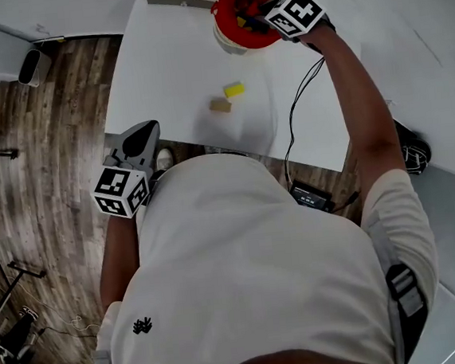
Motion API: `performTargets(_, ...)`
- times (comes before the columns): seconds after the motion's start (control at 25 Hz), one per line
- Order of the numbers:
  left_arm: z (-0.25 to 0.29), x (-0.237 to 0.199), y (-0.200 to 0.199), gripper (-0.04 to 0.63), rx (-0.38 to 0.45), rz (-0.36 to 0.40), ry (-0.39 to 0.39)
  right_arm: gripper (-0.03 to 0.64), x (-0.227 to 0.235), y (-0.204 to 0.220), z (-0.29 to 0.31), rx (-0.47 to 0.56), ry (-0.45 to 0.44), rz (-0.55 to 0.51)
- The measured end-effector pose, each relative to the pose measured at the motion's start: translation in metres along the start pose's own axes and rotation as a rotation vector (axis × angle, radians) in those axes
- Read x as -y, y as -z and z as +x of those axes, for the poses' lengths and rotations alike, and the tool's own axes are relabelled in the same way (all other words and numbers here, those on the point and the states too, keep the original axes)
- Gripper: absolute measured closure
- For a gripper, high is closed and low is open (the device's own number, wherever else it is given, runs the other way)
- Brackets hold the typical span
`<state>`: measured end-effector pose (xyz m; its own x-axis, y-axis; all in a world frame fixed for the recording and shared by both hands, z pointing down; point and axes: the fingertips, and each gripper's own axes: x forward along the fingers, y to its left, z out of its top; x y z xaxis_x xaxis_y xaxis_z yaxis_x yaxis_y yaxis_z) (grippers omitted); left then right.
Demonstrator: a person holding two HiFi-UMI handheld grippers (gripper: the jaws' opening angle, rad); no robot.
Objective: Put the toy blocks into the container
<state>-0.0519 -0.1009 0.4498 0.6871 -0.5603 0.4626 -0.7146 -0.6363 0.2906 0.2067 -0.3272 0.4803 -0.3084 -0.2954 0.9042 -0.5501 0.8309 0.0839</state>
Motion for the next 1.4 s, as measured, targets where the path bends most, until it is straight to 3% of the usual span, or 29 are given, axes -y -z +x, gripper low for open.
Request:
performTargets(0.44, -0.023, -0.012, 0.009, 0.588, 0.011, -0.053, -0.099, 0.541, 0.023, 0.008, 0.067, -0.153, -0.027, 0.031)
performTargets(0.84, -0.033, -0.01, 0.019, 0.588, 0.017, -0.08, -0.142, 0.534, 0.027, 0.014, 0.092, -0.218, -0.033, 0.022)
performTargets(1.04, -0.035, -0.01, 0.021, 0.588, 0.015, -0.086, -0.145, 0.497, 0.027, 0.011, 0.091, -0.191, -0.042, 0.008)
performTargets(1.4, -0.027, -0.011, 0.016, 0.588, 0.012, -0.058, -0.092, 0.492, 0.027, 0.004, 0.057, -0.113, 0.008, 0.008)
